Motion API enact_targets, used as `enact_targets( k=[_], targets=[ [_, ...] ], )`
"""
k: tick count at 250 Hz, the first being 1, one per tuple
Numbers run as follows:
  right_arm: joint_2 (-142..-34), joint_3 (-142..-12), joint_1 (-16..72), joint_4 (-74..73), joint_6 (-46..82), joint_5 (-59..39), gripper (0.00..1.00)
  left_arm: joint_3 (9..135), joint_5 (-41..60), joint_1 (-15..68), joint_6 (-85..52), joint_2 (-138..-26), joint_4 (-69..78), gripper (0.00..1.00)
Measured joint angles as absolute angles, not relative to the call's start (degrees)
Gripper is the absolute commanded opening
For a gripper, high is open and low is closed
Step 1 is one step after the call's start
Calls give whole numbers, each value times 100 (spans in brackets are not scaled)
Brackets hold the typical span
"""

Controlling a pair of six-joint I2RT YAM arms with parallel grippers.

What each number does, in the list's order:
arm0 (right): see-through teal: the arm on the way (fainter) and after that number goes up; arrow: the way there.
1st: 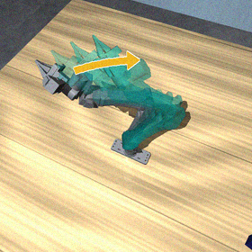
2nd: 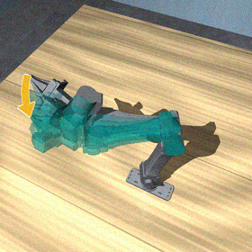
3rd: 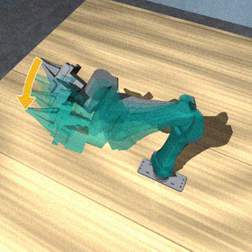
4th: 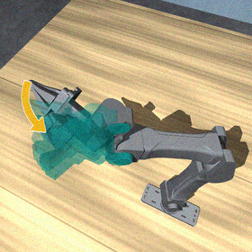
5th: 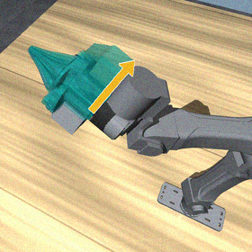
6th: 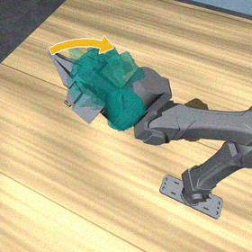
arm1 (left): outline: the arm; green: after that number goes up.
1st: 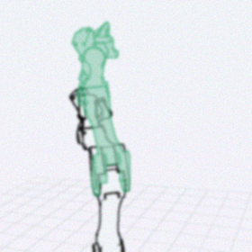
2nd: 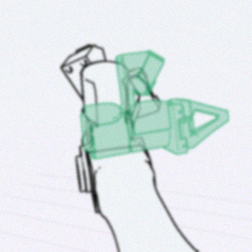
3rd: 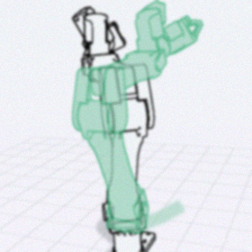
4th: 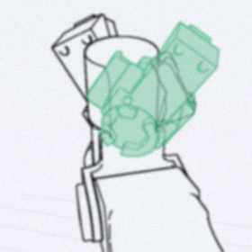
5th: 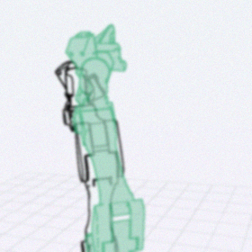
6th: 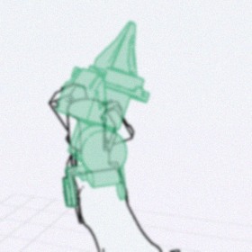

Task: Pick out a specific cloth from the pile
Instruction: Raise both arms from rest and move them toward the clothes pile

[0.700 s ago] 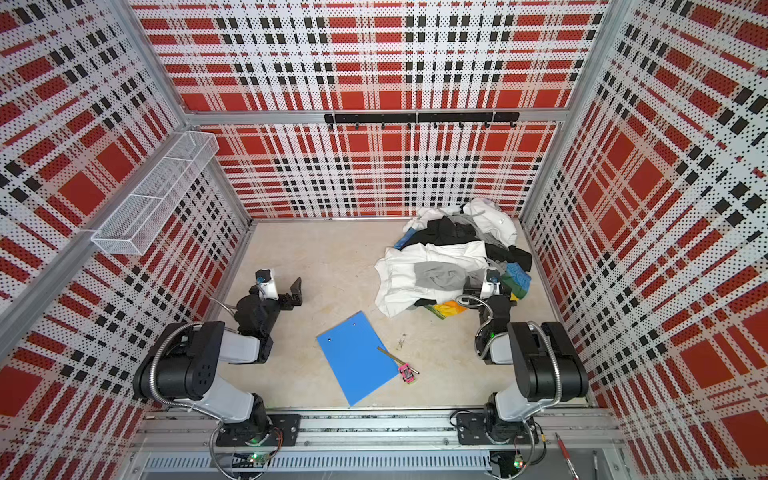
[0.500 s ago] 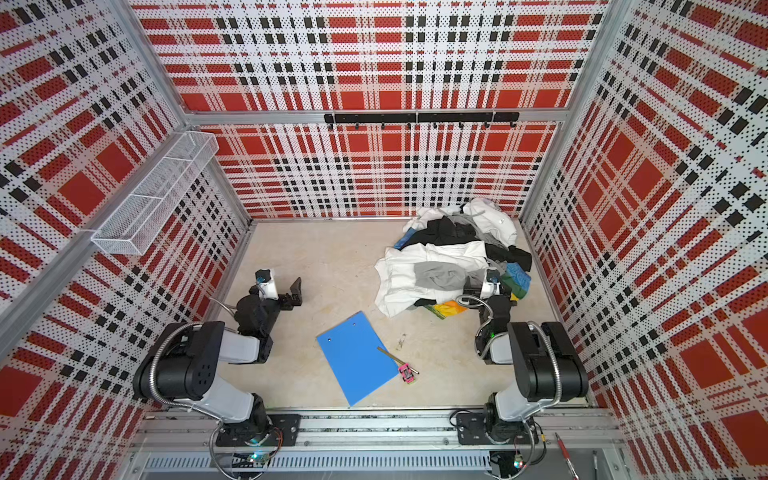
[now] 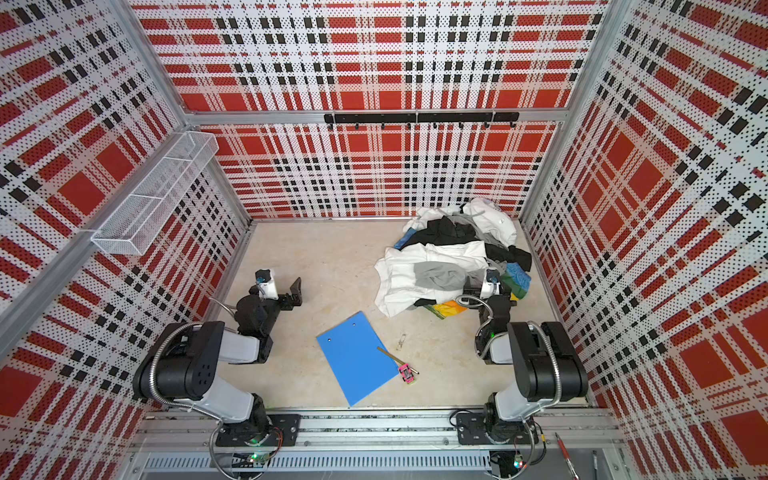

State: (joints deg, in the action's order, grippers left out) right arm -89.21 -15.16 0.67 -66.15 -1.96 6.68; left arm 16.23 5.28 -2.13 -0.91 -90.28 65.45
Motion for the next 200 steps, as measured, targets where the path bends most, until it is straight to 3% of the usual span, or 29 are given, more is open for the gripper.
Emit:
enact_targets(
  k=[158, 200],
  targets=[
    [-8910, -1466, 64, -6713, -169, 773, 100, 1551, 644, -412, -207, -9011, 6740, 99],
    [-8189, -1406, 64, -6134, -93, 902, 100, 1533, 635, -438, -274, -8525, 6333, 99]
  ],
)
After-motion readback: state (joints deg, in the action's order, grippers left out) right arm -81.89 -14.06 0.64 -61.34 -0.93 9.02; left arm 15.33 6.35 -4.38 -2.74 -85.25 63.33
